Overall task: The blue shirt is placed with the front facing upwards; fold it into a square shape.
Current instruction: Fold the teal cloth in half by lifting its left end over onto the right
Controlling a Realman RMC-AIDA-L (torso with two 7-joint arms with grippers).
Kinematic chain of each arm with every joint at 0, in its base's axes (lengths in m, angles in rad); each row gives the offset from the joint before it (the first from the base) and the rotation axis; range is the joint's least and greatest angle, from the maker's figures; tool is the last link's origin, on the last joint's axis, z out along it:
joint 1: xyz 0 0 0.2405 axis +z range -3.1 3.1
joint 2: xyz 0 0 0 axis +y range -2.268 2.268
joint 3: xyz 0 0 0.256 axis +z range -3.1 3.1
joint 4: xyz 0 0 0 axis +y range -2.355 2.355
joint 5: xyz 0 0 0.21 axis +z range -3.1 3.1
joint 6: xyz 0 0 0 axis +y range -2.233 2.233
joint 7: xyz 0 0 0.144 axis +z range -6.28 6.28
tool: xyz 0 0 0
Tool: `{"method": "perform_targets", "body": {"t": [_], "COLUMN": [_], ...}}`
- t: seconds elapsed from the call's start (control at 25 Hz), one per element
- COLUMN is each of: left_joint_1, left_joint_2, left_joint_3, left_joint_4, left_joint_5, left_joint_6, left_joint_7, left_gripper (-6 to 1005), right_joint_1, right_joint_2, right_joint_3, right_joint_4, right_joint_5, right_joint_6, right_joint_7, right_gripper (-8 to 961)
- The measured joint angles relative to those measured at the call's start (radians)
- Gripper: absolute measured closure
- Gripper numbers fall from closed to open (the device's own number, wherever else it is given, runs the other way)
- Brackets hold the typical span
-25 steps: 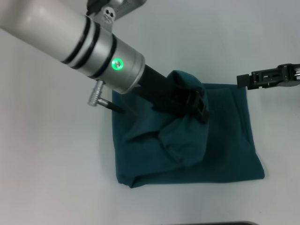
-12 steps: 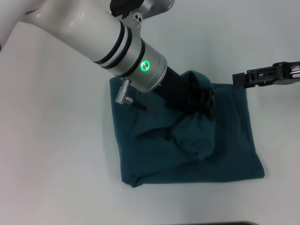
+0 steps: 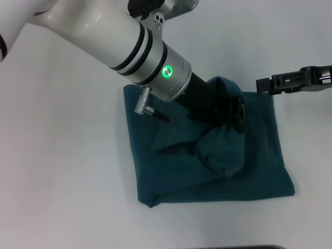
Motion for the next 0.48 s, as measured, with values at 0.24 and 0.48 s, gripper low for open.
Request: {"method": "perform_targets", "body": {"t": [0.24, 0.48], "left_joint_1": [0.005, 0.048], "left_joint_2": [0.001, 0.005], "left_joint_3": [-0.002, -0.013], "left_joint_4": [-0.003, -0.017], "left_joint_5": [-0.028, -0.122], "left_joint_6": [0.005, 0.012], "left_joint_7": [0.014, 0.115], "left_gripper": [831, 805], "right_joint_1": [-0.001, -0.002], "right_joint_2": [0.000, 0.000], "right_joint_3": [0.000, -0.001], "right_joint_4": [0.000, 0.000], "right_joint_5": [0.000, 0.000], "right_joint_6": [0.000, 0.000], "right_joint_7": [0.000, -0.001], "right_gripper": [149, 154]}}
